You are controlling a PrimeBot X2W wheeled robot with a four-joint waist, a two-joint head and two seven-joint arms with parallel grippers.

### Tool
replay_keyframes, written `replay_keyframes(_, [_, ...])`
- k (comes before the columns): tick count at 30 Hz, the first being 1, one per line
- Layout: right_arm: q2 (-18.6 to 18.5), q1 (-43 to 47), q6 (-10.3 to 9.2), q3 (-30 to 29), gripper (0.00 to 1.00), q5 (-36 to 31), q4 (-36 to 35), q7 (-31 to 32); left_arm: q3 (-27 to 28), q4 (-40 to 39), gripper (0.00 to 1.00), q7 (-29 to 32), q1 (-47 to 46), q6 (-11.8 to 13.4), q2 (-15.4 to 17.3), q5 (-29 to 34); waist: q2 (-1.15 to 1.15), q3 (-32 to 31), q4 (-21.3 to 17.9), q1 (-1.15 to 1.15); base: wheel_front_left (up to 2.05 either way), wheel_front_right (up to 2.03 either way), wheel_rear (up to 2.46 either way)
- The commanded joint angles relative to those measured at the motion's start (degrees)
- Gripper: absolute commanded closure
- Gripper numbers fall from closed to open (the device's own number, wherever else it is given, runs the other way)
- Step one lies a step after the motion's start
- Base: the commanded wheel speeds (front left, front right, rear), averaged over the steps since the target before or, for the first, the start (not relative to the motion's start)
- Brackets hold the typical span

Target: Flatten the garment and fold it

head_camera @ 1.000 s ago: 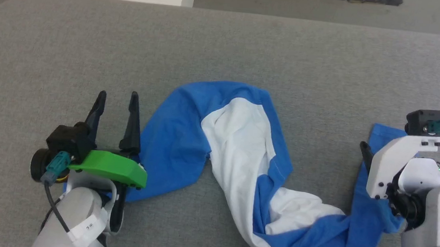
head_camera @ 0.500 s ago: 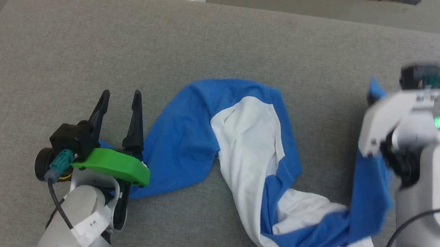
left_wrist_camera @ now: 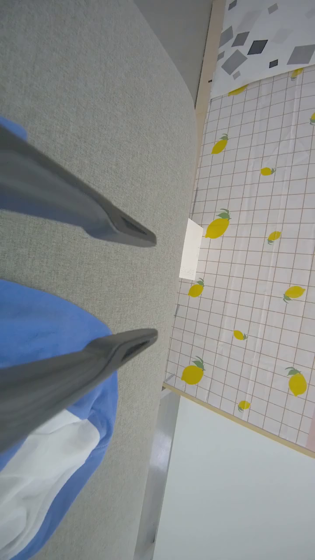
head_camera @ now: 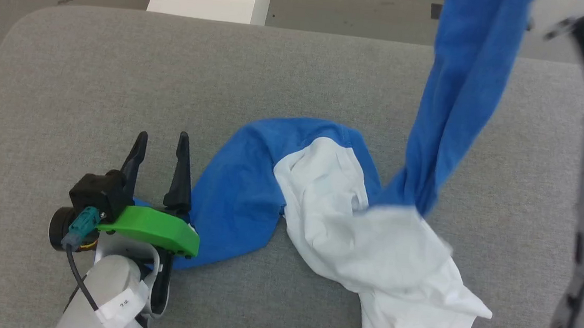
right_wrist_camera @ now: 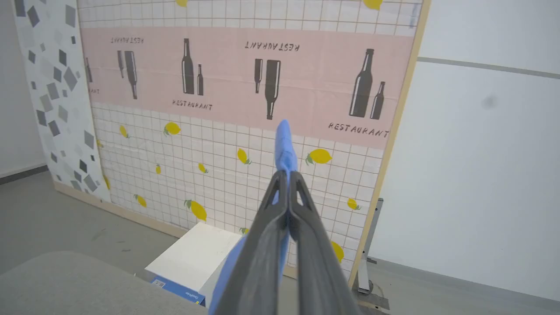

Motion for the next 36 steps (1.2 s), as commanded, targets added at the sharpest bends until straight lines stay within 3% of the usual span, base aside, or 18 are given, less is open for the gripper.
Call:
replay_keyframes(1, [-1.07, -0.8, -0.08, -1.89, 1.0, -0.28, 0.34, -0.78, 0.17, 0.18, 0.0, -0.27, 0.74, -0.39, -0.27, 1.07, 0.0, -0.42, -0.02, 0.0, 0.0, 0.0, 0.0])
replay_keyframes(6, [-4.71, 2.27, -0.08, -10.48, 1.0, -2.07, 2.98, -0.07, -0.1, 0.42, 0.0, -0.27, 1.08, -0.75, -0.71, 1.31, 0.0, -0.63, 0.17, 0.0, 0.0, 0.0, 0.0])
replay_keyframes(13, [-8.63, 16.8, -0.08, -25.76, 1.0, -4.69, 7.59, 2.35, -0.09, 0.65, 0.0, -0.27, 1.41, -1.09, -0.86, 1.44, 0.0, -0.07, -0.25, 0.0, 0.0, 0.0, 0.0])
replay_keyframes(19, [-5.05, 29.4, -0.08, -36.71, 1.0, -6.3, 9.39, 7.81, 0.23, 0.75, 0.0, -0.27, 1.34, -1.05, -0.4, 1.53, 0.0, 0.17, -1.46, 0.0, 0.0, 0.0, 0.0])
replay_keyframes(25, [-1.5, 39.37, -0.08, -40.43, 1.0, -8.29, 5.13, 16.75, -0.08, 1.06, 0.0, -0.04, 1.26, -1.07, 0.06, 1.53, 0.0, -0.32, -2.62, 0.0, 0.0, 0.0, 0.0])
replay_keyframes(26, [-1.03, 41.17, -0.08, -40.22, 0.86, -8.12, 3.68, 18.33, -0.17, 1.13, 0.0, 0.04, 1.21, -1.07, 0.08, 1.51, 0.0, -0.47, -2.75, 0.0, 0.0, 0.0, 0.0])
replay_keyframes(27, [-0.7, 42.61, -0.08, -39.86, 0.17, -7.73, 2.27, 19.28, -0.26, 1.19, 0.0, 0.11, 1.17, -1.07, 0.1, 1.5, 0.0, -0.59, -2.84, 0.0, 0.0, 0.0, 0.0])
replay_keyframes(28, [-0.15, 44.02, -0.08, -40.1, 0.0, -6.9, 0.31, 20.08, -0.29, 1.23, 0.0, 0.18, 1.14, -1.03, 0.12, 1.45, 0.0, -0.71, -3.0, 0.0, 0.0, 0.0, 0.0])
replay_keyframes(30, [0.42, 46.18, -0.08, -39.6, 0.0, -6.23, -3.67, 19.2, -0.44, 1.32, 0.0, 0.35, 1.12, -1.06, 0.24, 1.43, 0.0, -0.92, -3.2, 0.0, 0.0, 0.0, 0.0])
replay_keyframes(34, [2.0, 49.26, -0.08, -37.04, 0.0, -3.75, -13.76, 10.16, -0.61, 1.51, 0.0, 0.52, 1.13, -1.14, 0.45, 1.2, 0.0, -1.46, -3.52, 0.0, 0.0, 0.0, 0.0])
replay_keyframes(36, [2.34, 50.49, -0.08, -32.92, 0.0, 1.41, -16.43, 6.37, -0.55, 1.35, 0.0, 0.47, 1.21, -1.03, 0.51, 1.17, 0.0, -1.75, -3.67, 0.0, 0.0, 0.0, 0.0])
